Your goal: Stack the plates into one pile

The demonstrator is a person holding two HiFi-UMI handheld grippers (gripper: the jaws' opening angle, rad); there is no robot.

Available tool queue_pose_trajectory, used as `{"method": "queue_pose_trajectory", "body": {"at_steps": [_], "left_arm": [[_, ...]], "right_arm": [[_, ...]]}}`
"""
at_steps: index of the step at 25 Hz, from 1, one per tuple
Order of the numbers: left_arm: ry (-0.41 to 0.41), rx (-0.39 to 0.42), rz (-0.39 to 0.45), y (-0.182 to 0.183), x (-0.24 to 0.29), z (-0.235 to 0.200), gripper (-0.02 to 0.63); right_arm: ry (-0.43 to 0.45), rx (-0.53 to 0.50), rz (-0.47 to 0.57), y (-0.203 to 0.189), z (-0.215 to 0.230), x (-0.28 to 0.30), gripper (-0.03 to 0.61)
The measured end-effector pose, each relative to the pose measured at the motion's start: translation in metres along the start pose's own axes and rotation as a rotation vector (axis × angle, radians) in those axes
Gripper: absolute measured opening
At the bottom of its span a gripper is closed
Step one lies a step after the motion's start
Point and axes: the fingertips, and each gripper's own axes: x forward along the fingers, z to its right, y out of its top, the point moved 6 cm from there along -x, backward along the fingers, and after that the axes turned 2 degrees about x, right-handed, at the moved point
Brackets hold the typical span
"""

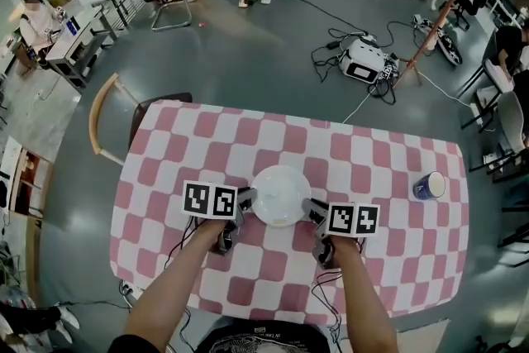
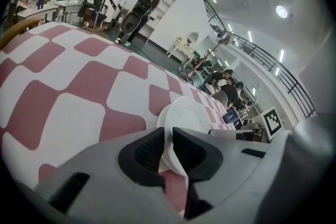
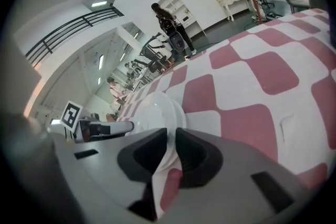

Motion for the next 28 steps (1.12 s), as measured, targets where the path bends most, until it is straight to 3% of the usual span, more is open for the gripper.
{"method": "queue_pose_trajectory", "body": {"at_steps": [9,12,16,18,23,28], "left_arm": [[0.007,0.021,-0.005,-0.003,0.002,-0.001,0.068],[0.007,0.036,-0.006,-0.003,0.003,0.001,0.076],[0.021,0.068,-0.001,-0.001,0.001,0.003,0.141],[0.031,0.078,-0.001,0.000,-0.001,0.002,0.144],[0.030,0.111,0.015,0.001,-0.011,0.008,0.150],[0.015,0.180,0.094,0.012,-0.036,0.028,0.150]], "right_arm": [[-0.021,-0.056,0.015,0.001,-0.003,0.000,0.067],[-0.009,-0.065,0.014,0.003,-0.005,0.000,0.102],[-0.012,-0.089,0.009,0.003,-0.007,0.000,0.184],[-0.033,-0.102,0.012,0.002,-0.006,-0.001,0.192],[-0.067,-0.115,0.062,0.006,-0.008,-0.013,0.204],[-0.078,-0.155,0.155,0.015,-0.031,-0.038,0.198]]}}
